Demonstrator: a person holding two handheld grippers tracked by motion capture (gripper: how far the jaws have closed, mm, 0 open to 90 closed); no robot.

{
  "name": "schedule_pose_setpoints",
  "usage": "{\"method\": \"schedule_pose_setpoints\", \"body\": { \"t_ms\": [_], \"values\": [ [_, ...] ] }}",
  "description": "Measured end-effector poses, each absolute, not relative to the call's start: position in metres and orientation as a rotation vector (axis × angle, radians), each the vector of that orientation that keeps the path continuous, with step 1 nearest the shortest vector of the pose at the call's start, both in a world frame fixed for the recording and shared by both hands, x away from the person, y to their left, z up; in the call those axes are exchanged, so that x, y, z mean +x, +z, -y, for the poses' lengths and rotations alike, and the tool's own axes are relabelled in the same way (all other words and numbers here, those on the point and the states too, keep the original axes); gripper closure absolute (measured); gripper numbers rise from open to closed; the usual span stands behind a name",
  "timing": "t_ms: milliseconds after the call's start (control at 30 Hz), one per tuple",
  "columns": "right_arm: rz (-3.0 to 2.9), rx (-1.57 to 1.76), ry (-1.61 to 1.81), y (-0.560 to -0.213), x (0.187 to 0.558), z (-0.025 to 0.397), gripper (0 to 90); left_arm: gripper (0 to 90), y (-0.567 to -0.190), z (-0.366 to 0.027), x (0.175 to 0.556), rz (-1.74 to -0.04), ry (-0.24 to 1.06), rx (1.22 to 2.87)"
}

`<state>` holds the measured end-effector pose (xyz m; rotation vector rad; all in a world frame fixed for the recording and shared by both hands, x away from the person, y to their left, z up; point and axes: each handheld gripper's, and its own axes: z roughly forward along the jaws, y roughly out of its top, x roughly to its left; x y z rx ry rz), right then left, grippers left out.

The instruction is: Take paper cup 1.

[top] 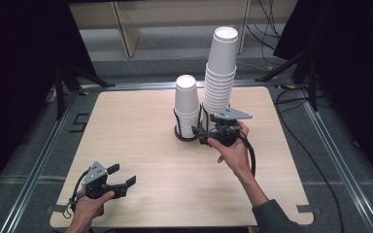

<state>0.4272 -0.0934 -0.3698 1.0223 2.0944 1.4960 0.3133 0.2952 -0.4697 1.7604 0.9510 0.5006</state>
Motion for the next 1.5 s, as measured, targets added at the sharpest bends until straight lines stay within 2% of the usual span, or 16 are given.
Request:
{"method": "schedule_pose_setpoints", "body": {
  "t_ms": [533,1500],
  "values": [
    [-1.989,1.079,1.472,-0.348,0.460,0.064,17.7,14.8,-0.470,-0.295,0.312,-0.962,0.489,1.758],
    [-1.902,1.147,1.441,-0.346,0.490,0.032,16.7,14.8,-0.469,-0.294,0.313,-0.948,0.488,1.761]
  ]
}}
